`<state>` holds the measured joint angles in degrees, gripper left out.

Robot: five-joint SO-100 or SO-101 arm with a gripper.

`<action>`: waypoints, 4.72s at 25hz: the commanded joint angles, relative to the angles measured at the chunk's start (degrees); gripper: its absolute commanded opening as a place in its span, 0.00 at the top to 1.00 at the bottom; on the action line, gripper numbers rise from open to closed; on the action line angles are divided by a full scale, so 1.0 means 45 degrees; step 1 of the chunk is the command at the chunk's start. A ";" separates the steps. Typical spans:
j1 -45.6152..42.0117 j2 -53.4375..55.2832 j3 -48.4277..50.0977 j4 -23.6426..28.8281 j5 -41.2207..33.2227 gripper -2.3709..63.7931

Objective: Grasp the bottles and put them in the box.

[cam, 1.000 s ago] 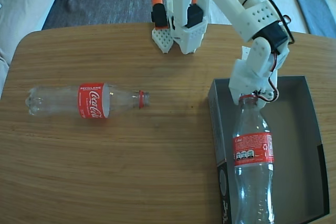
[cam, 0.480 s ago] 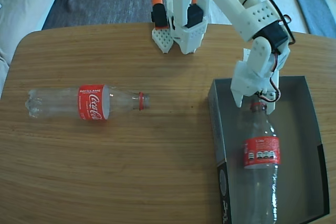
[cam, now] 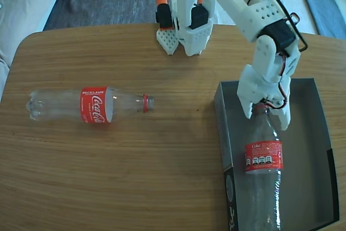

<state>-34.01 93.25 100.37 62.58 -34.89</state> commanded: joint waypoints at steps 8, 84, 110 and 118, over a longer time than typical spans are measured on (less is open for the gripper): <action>0.1133 0.0449 -0.2187 0.0645 -0.0059 0.40; 1.3301 0.5488 0.3574 0.3496 -0.0234 0.40; 1.3574 0.2500 0.3164 0.1895 -0.2227 0.40; 1.3926 0.1855 0.3184 0.1016 -0.2324 0.39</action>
<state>28.04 101.34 117.51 67.50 -45.00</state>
